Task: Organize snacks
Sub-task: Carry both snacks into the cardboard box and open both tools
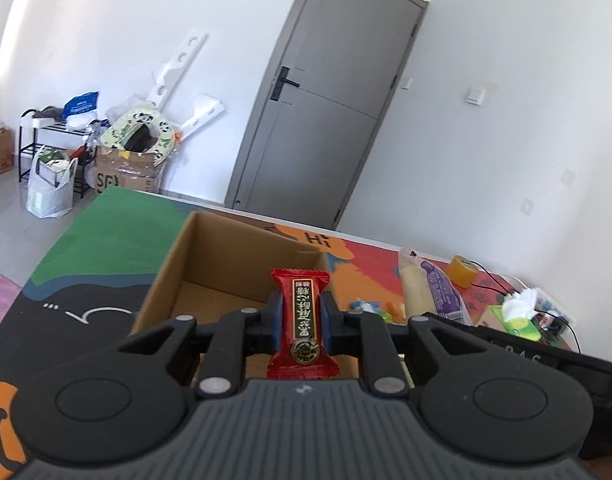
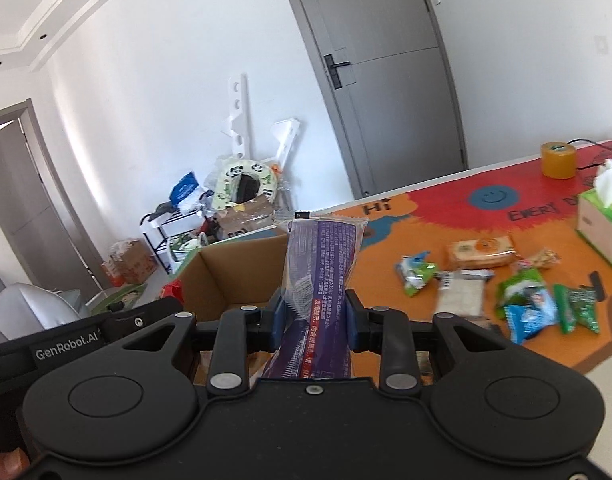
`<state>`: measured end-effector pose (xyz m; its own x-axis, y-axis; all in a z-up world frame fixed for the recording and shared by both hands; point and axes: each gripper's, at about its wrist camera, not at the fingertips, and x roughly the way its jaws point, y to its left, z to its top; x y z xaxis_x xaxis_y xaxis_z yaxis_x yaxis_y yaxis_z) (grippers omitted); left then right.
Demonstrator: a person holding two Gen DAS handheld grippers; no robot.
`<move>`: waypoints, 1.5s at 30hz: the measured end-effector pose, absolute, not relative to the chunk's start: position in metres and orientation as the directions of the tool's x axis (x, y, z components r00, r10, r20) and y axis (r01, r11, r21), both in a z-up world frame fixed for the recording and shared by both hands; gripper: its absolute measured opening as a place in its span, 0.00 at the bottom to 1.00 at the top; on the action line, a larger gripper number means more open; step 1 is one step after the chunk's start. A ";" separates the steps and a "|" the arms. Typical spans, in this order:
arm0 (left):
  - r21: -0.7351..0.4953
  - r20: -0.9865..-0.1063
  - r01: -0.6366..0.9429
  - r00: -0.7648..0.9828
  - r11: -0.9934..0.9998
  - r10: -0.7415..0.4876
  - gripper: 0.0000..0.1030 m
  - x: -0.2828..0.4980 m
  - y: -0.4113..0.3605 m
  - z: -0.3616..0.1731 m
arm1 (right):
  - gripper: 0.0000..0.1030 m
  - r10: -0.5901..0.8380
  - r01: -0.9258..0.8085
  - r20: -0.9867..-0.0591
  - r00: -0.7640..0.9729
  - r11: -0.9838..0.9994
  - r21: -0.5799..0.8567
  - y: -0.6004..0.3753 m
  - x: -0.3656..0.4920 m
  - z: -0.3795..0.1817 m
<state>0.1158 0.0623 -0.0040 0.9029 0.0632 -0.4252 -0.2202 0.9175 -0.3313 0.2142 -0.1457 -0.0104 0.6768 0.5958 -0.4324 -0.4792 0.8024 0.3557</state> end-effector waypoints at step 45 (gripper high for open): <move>-0.342 -0.493 -0.331 0.860 0.879 0.133 0.74 0.129 0.089 -0.009 | 0.77 0.584 -0.412 -0.466 0.665 0.807 0.423 -0.132 0.228 -0.021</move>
<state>0.1287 0.0888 -0.0093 0.8600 0.1325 -0.4928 -0.3314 0.8794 -0.3417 0.2282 -0.1324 -0.0215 0.6650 0.5837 -0.4659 -0.4121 0.8070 0.4230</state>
